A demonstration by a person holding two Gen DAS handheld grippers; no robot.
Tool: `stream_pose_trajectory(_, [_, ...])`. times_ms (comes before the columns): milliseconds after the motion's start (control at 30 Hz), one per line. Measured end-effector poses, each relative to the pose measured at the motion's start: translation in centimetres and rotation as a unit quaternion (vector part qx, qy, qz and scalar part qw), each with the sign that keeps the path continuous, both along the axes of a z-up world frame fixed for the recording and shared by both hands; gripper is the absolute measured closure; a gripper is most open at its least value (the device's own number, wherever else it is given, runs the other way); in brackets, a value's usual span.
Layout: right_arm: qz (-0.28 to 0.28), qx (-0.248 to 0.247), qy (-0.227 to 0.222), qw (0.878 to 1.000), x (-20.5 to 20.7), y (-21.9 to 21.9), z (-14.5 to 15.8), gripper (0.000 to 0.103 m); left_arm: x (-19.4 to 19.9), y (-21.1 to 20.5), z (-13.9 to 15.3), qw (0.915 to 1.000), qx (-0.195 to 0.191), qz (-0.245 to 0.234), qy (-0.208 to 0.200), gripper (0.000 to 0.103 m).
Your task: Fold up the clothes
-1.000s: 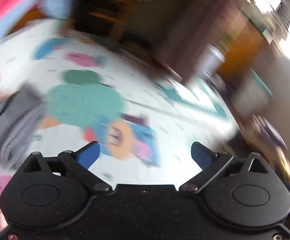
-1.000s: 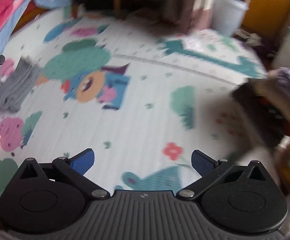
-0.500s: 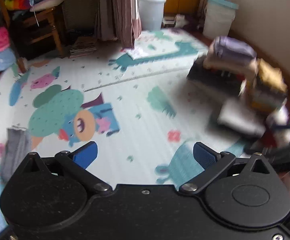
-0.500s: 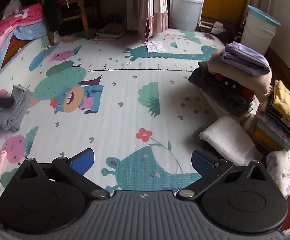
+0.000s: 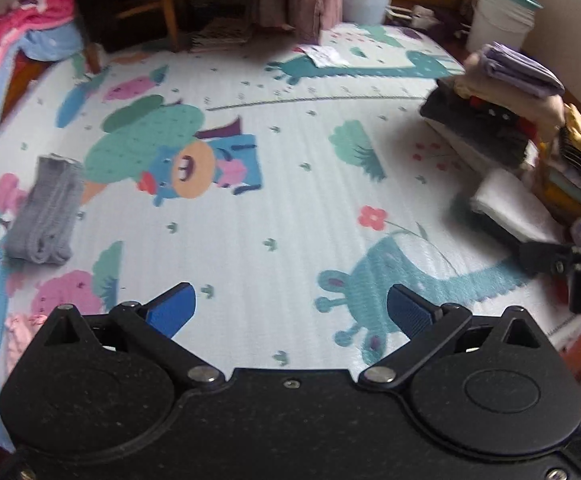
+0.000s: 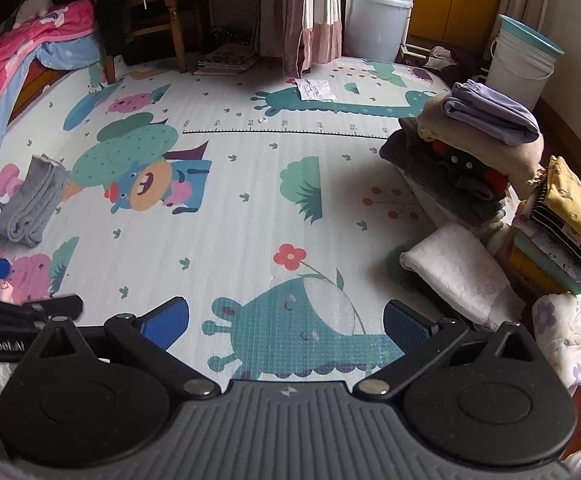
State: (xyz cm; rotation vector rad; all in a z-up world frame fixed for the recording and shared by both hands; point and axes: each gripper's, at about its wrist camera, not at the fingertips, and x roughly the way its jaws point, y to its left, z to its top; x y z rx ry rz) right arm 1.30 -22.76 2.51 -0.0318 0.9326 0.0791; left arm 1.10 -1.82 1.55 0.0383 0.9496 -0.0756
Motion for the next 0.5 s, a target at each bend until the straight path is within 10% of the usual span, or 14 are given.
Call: stream_pose_trajectory(500, [-0.006,0.003,0.055,0.998,-0.9,2.4,-4.9,0.0,-0.5,0.0,-2.6,0.999,0.036,0.005,0.026,0.0])
